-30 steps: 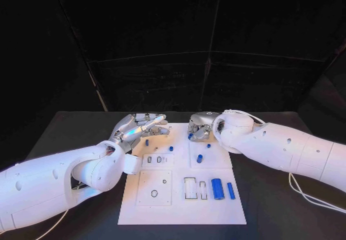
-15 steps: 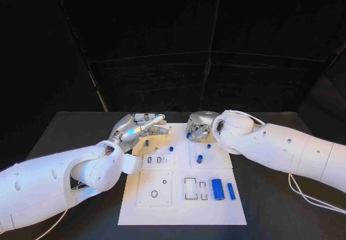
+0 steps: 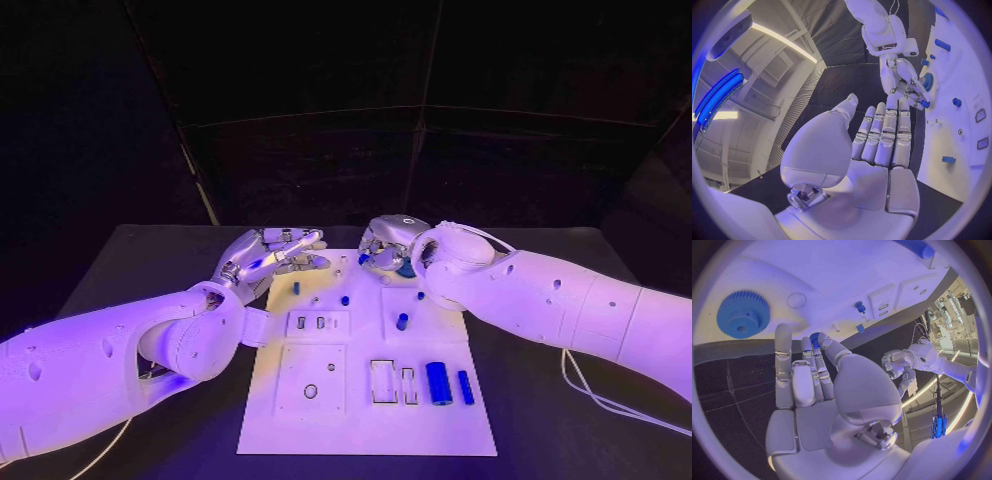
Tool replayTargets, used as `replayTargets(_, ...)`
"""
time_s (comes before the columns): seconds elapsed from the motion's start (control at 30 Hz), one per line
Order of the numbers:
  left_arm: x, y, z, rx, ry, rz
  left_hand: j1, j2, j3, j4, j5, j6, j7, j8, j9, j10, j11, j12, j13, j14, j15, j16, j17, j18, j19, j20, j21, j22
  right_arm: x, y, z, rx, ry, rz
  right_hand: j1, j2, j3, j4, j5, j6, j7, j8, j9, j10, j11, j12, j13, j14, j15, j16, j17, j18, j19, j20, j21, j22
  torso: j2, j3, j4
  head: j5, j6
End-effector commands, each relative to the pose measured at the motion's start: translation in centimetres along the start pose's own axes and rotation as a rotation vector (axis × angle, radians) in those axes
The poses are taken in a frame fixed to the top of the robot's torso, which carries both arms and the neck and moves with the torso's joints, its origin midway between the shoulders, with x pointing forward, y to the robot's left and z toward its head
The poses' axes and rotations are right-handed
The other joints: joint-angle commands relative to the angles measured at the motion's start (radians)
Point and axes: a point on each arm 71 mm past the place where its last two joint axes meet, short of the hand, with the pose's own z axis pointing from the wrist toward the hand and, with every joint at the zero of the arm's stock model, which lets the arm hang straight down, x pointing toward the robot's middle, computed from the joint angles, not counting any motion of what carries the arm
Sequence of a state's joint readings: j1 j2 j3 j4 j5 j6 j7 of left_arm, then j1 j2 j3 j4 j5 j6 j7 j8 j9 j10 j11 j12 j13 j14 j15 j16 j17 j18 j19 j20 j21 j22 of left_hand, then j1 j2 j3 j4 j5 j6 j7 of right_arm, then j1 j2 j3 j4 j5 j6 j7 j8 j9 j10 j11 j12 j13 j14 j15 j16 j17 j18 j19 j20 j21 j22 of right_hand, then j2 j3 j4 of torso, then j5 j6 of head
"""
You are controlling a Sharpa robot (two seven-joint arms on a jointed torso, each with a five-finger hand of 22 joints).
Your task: Assemble the parts on the task board
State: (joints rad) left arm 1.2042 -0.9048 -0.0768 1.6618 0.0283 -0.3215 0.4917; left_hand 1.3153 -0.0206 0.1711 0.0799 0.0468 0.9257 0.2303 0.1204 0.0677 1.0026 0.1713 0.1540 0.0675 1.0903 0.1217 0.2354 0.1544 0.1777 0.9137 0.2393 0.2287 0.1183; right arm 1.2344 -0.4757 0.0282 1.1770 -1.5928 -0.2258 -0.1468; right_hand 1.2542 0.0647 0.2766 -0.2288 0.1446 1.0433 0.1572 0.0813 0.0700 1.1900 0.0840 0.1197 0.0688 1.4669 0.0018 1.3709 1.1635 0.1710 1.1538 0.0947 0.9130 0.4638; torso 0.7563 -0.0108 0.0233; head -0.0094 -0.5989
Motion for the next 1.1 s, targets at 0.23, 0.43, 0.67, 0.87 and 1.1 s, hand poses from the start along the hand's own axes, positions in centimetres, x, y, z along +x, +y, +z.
replayTargets(0.23,-0.2,-0.4,0.1,0.017,0.013,0.003,0.000,0.008,0.001,-0.007,0.002,0.008,-0.001,-0.005,-0.001,0.006,0.002,-0.005,-0.002,0.009,0.002,0.006,0.002,0.007,0.005,-0.001,-0.001,-0.001,-0.1,0.9,1.5,-0.017,-0.050,0.029,-0.018,-0.006,0.011,0.015,-0.020,0.007,0.003,-0.004,-0.001,0.005,0.000,-0.002,-0.001,0.039,-0.004,0.007,0.004,0.013,-0.009,0.004,0.007,0.003,0.004,0.0001,-0.0014,0.002,0.001)
replayTargets(0.43,0.0,-0.6,0.3,0.020,0.020,0.003,-0.003,0.007,-0.001,-0.007,0.002,0.007,-0.001,-0.006,-0.002,0.006,0.003,-0.007,-0.002,0.009,0.002,0.005,0.002,0.006,0.006,-0.001,-0.001,-0.002,0.2,1.4,2.3,-0.017,-0.047,0.032,-0.019,-0.007,0.013,0.017,-0.024,0.007,0.003,-0.005,-0.001,0.004,0.000,-0.003,-0.001,0.039,-0.004,0.009,0.007,0.013,-0.010,0.004,0.008,0.003,0.005,0.0001,0.0006,0.003,0.002)
replayTargets(0.67,-0.1,-0.7,0.4,0.023,0.017,0.005,-0.005,0.007,-0.003,-0.008,0.002,0.006,0.000,-0.008,-0.002,0.005,0.003,-0.008,-0.002,0.009,0.002,0.005,0.003,0.006,0.007,-0.001,-0.002,-0.002,0.3,1.6,2.7,-0.012,-0.052,0.034,-0.019,-0.008,0.014,0.017,-0.024,0.006,0.003,-0.005,-0.002,0.004,0.000,-0.003,-0.001,0.040,-0.004,0.010,0.008,0.013,-0.010,0.004,0.008,0.003,0.007,0.0005,0.0010,0.005,0.001)
replayTargets(0.87,0.0,-0.8,0.5,0.024,0.020,0.005,-0.005,0.007,-0.003,-0.008,0.002,0.006,0.000,-0.008,-0.002,0.005,0.003,-0.008,-0.002,0.009,0.002,0.005,0.003,0.006,0.007,-0.001,-0.002,-0.002,0.4,1.7,3.1,-0.005,-0.043,0.032,-0.019,-0.008,0.014,0.017,-0.024,0.006,0.003,-0.005,-0.002,0.004,0.000,-0.003,-0.001,0.040,-0.004,0.010,0.008,0.013,-0.010,0.004,0.008,0.003,0.007,0.0003,0.0010,0.006,-0.002)
replayTargets(1.1,0.1,-0.8,0.5,0.024,0.021,0.005,-0.007,0.006,-0.004,-0.008,0.002,0.006,0.000,-0.009,-0.002,0.004,0.004,-0.010,-0.003,0.009,0.002,0.005,0.003,0.006,0.008,-0.001,-0.002,-0.003,0.8,1.7,3.5,0.015,-0.004,0.034,-0.020,-0.011,0.016,0.019,-0.026,0.005,0.003,-0.007,-0.002,0.003,0.001,-0.004,-0.002,0.040,-0.003,0.011,0.010,0.013,-0.010,0.004,0.009,0.004,0.008,-0.0002,0.0030,0.005,-0.006)
